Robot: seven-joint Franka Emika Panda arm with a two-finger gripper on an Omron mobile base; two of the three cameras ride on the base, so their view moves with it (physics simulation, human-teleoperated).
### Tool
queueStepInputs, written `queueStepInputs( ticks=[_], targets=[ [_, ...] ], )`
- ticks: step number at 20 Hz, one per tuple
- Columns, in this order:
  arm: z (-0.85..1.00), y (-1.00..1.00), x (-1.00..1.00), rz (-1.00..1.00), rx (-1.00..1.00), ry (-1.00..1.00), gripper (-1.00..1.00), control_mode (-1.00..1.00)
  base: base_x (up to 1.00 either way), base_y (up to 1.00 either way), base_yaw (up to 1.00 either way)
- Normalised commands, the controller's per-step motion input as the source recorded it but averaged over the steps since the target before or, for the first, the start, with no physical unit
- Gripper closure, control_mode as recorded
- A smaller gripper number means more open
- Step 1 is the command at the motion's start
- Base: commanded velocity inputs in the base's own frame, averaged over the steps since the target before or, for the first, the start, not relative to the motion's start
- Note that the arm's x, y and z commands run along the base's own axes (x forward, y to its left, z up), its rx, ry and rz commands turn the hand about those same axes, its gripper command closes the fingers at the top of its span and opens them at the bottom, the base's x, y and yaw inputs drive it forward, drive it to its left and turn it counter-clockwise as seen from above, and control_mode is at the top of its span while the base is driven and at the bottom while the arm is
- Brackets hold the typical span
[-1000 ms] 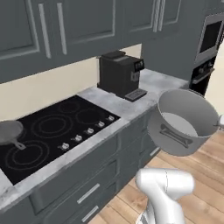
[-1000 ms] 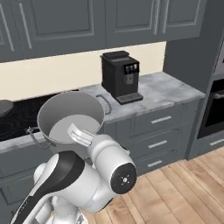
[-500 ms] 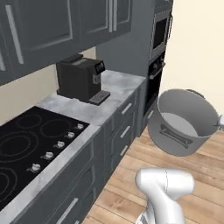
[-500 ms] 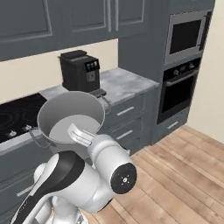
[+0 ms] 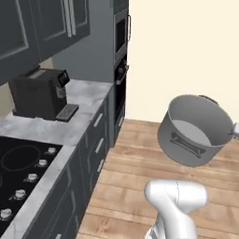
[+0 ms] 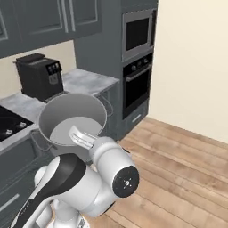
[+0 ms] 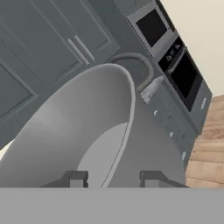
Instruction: Move the pot and pan from the stove into the sink.
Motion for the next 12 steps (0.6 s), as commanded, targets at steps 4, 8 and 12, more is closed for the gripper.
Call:
queueStepInputs(
  ticks=[4,8,12],
  targets=[
    [0.0,0.0,0.0,0.0,0.0,0.0,1.0,1.0,0.0,-0.07,-0.47],
    [0.0,0.0,0.0,0.0,0.0,0.0,1.0,1.0,0.0,-0.05,-0.46],
    [0.0,0.0,0.0,0.0,0.0,0.0,1.0,1.0,-0.03,-0.06,-0.43]
  ],
)
